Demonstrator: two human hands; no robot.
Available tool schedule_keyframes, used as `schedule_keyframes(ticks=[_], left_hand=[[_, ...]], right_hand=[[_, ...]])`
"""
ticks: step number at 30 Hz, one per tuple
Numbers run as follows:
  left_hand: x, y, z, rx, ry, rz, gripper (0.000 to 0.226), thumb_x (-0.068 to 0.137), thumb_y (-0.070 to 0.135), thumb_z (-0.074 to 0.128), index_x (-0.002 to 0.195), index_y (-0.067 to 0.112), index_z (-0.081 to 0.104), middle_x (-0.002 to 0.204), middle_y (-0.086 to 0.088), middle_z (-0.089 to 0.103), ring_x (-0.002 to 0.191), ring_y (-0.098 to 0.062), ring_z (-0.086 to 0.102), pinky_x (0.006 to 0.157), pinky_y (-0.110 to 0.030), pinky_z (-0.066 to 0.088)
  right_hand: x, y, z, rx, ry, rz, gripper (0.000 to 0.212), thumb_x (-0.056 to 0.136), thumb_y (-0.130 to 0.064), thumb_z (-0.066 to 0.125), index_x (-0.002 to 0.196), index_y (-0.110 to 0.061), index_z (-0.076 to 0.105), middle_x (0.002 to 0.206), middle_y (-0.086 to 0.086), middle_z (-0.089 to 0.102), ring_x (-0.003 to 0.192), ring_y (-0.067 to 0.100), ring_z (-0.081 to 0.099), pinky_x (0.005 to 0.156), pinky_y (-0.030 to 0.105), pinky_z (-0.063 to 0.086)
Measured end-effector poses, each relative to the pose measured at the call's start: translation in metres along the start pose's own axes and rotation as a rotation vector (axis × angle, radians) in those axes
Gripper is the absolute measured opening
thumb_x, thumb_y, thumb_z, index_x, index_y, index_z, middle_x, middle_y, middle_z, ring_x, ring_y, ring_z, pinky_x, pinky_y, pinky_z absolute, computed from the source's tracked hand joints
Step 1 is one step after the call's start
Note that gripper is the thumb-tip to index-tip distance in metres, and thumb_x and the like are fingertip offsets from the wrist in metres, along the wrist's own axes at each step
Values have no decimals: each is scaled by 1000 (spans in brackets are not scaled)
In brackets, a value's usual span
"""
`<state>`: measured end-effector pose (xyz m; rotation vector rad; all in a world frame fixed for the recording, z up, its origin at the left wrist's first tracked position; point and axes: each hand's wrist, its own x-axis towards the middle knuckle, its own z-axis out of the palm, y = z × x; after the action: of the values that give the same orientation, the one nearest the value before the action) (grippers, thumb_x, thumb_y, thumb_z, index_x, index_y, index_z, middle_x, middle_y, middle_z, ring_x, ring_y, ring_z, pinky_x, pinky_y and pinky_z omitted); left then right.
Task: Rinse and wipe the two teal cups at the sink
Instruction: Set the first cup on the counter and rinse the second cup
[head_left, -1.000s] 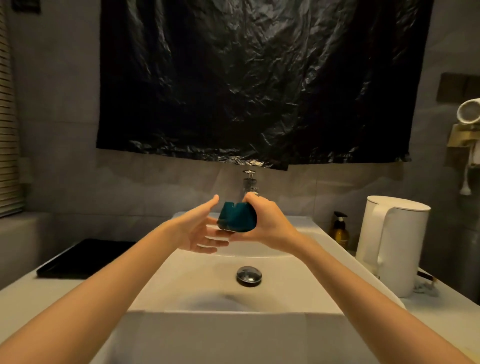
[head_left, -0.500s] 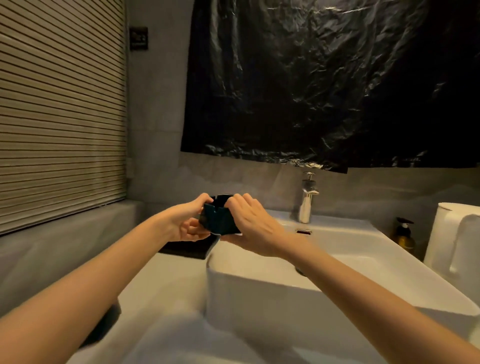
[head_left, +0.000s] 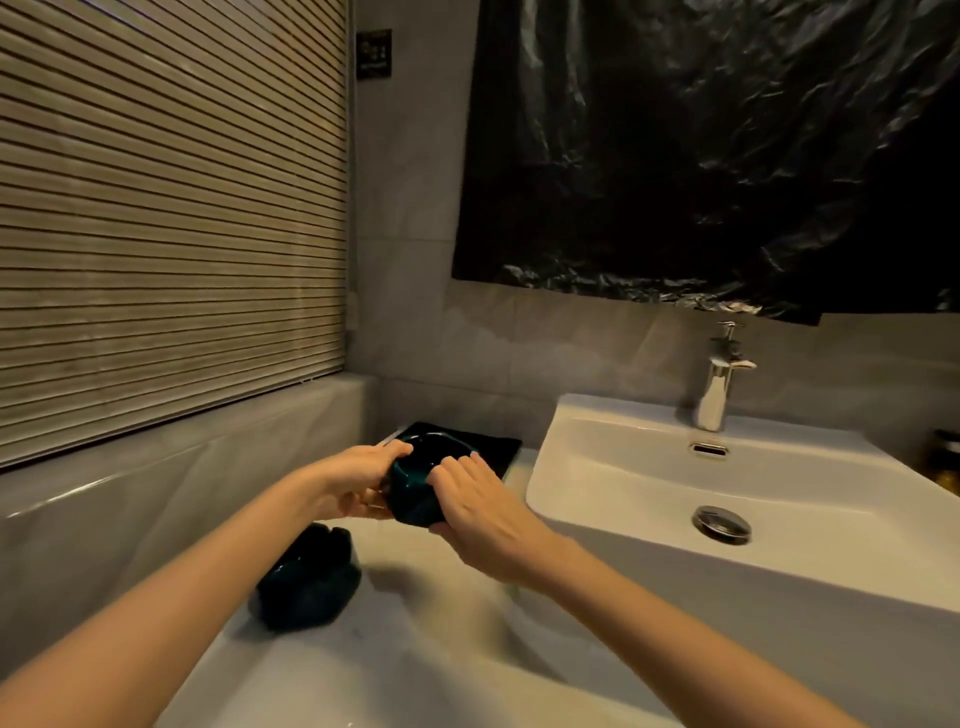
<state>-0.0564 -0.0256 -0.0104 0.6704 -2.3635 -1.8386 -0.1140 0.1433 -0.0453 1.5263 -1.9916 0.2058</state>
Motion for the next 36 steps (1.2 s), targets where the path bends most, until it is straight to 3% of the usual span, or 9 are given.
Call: schedule_keyframes(ticks=[2, 7, 10, 13, 20, 26, 31, 36], left_hand=[[11, -15, -4, 58, -15, -10, 29, 95, 41, 46, 108, 19, 59, 106, -12, 65, 90, -23, 64, 83, -35, 53], [31, -42, -10, 150, 116, 149, 17, 90, 34, 61, 105, 26, 65, 100, 1, 66, 78, -14, 59, 72, -26, 52], [40, -51, -11, 203, 151, 252, 11, 85, 28, 69, 96, 27, 70, 95, -1, 71, 79, -16, 61, 69, -32, 53], [50, -58, -10, 250, 175, 268, 10, 83, 27, 71, 93, 26, 70, 91, 3, 71, 83, -18, 66, 71, -35, 57], [71, -69, -7, 409, 200, 256, 29, 86, 28, 67, 113, 18, 68, 97, -3, 71, 73, -13, 65, 70, -29, 58], [73, -73, -6, 491, 205, 272, 29, 86, 32, 66, 114, 22, 68, 104, 1, 72, 86, -13, 68, 82, -38, 57], [64, -70, -5, 527, 217, 330, 29, 89, 27, 63, 116, 17, 68, 108, -1, 71, 87, -13, 67, 87, -33, 54], [43, -68, -21, 494, 332, 401, 26, 91, 21, 59, 116, 19, 68, 115, 4, 68, 95, -10, 62, 88, -25, 48]], right_hand=[[0, -4, 16, -2, -29, 9, 26, 88, -20, 62, 106, -6, 49, 104, 11, 52, 92, 27, 45, 95, 39, 34], [-3, -5, 50, 10, -56, 21, 21, 82, -13, 63, 98, -8, 51, 96, 10, 54, 84, 26, 47, 88, 39, 42], [-3, -6, 62, 36, -78, 36, 21, 83, -13, 65, 99, -6, 54, 99, 11, 56, 85, 26, 49, 85, 40, 44], [-4, -7, 69, 80, -119, 59, 28, 86, -15, 65, 108, -5, 53, 110, 13, 56, 94, 27, 48, 93, 37, 38], [-7, -7, 76, 147, -189, 101, 34, 89, -22, 62, 118, -8, 50, 121, 10, 52, 103, 24, 45, 97, 33, 34], [-10, -9, 80, 192, -171, 128, 34, 91, -21, 61, 120, -9, 50, 122, 8, 53, 104, 23, 45, 97, 32, 34], [-11, -9, 80, 203, -181, 147, 37, 91, -23, 60, 123, -10, 48, 124, 7, 50, 106, 22, 42, 97, 31, 35], [-7, -18, 73, 180, -146, 173, 49, 91, -31, 58, 135, -16, 43, 131, 4, 46, 116, 23, 38, 103, 33, 35]])
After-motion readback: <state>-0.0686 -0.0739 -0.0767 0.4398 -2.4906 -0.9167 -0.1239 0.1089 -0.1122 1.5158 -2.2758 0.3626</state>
